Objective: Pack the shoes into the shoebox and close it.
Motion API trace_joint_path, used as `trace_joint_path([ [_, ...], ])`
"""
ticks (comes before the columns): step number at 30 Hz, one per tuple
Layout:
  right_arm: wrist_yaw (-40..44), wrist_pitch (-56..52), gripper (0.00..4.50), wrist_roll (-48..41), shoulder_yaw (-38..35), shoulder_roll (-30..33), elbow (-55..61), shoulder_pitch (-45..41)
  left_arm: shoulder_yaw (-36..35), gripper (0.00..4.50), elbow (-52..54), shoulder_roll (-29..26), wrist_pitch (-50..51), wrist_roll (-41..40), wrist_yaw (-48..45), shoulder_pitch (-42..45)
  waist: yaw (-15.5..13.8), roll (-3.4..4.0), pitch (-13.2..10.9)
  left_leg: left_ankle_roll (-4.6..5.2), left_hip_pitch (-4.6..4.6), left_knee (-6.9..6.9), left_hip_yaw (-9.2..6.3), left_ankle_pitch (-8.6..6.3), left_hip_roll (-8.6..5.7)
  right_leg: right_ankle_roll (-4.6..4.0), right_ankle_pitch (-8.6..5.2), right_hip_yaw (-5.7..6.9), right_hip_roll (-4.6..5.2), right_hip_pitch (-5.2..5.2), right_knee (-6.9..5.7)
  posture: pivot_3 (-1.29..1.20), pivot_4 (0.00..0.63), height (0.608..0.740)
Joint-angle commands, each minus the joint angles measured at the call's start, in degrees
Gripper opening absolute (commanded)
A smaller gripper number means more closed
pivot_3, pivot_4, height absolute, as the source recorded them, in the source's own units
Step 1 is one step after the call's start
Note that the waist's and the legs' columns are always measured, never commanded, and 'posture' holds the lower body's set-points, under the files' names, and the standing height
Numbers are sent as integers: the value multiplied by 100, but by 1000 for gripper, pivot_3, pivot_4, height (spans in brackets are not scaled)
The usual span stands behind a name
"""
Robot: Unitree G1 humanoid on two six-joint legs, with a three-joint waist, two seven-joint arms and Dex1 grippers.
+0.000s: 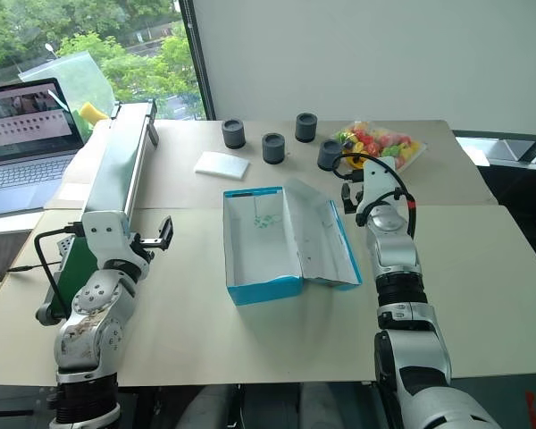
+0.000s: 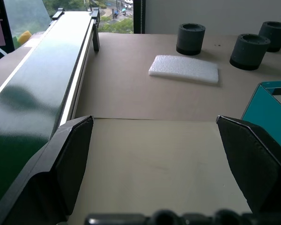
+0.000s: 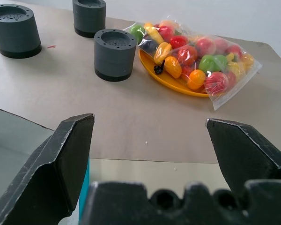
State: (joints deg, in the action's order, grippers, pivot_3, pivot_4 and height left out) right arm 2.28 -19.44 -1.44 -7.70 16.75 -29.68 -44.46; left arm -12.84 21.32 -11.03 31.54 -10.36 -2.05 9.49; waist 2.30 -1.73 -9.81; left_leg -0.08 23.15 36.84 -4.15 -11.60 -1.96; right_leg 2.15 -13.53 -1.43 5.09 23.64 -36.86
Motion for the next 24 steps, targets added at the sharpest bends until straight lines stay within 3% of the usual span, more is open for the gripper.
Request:
trace_joint_path([
  [1,59,-240,4467,-173,6,-139,909,102,37,4500,-4,-92,55,-20,-80,161,-2,0,0,0,0,0,0,0,0,0,0,0,0,0,0,0,150,740],
  [6,1753,-1076,4467,-1650,420,-650,2731,-8,-111,4500,-100,-226,126,-90,-176,153,94,1,0,1,14,-3,6,-1,10,1,1,-56,-12,53,-28,0,150,740],
  [10,2699,-2191,4467,-2940,431,-469,3835,26,-252,4500,-23,-350,198,-143,-224,39,14,1,-1,2,13,-3,-1,-2,13,2,1,-53,-14,52,-25,0,150,740],
  [13,3355,-2867,4467,-3632,846,-236,4548,256,-559,4500,154,-504,289,-230,-254,-200,-26,0,0,4,14,-3,-7,-3,13,2,1,-47,-13,49,-19,0,150,740],
  [20,3642,-2897,4467,-3013,2096,394,5004,547,-994,4500,206,-851,460,-376,-441,-572,-24,0,0,7,4,0,-4,-6,12,0,2,-51,-13,49,-23,0,150,740],
  [24,3450,-2806,4467,-2849,2319,191,4998,680,-1318,4500,142,-1095,705,-468,-437,-565,-26,-2,1,7,6,0,-4,-6,13,0,2,-51,-14,51,-22,0,150,740],
])
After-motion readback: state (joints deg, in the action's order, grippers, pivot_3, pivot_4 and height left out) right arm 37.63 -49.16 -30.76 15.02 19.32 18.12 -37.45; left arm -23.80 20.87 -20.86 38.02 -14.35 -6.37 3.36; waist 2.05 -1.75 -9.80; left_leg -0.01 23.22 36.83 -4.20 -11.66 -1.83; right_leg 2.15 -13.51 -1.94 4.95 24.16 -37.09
